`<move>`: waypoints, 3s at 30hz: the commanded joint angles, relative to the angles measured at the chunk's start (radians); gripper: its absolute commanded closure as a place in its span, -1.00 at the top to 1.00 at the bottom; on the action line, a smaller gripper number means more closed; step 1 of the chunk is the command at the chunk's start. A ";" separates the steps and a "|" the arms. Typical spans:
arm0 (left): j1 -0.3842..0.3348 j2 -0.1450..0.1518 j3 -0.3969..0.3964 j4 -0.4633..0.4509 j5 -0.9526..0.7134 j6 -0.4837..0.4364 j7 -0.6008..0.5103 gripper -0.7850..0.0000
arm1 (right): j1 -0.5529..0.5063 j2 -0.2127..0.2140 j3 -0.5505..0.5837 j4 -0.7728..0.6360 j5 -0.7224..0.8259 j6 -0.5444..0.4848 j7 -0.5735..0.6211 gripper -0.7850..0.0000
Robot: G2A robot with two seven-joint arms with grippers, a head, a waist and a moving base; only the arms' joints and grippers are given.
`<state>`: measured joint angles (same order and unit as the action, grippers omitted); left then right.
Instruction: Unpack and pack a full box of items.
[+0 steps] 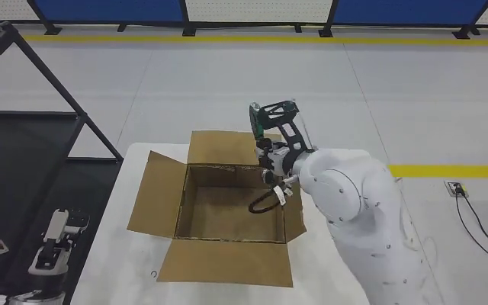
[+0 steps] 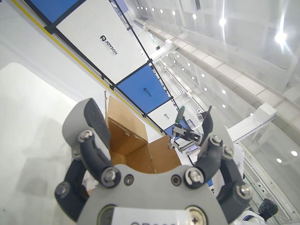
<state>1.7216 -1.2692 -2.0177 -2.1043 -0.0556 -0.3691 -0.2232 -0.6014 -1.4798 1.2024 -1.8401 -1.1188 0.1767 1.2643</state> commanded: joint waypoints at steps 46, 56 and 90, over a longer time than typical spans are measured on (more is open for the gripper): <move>-0.010 0.005 0.044 -0.046 0.074 0.065 -0.011 1.00 | -0.149 0.060 0.259 0.617 -0.149 0.022 0.108 -0.65; 0.000 0.005 0.047 -0.058 0.081 0.061 -0.010 1.00 | -0.163 0.067 0.258 0.561 -0.133 0.022 0.096 -0.26; 0.031 0.009 0.088 -0.085 0.256 -0.023 -0.038 1.00 | -0.380 0.079 0.295 -0.043 0.108 0.019 -0.139 0.15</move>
<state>1.7550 -1.2601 -1.9310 -2.1885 0.1999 -0.3966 -0.2652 -0.9808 -1.4004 1.4938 -1.8958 -1.0447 0.1996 1.1449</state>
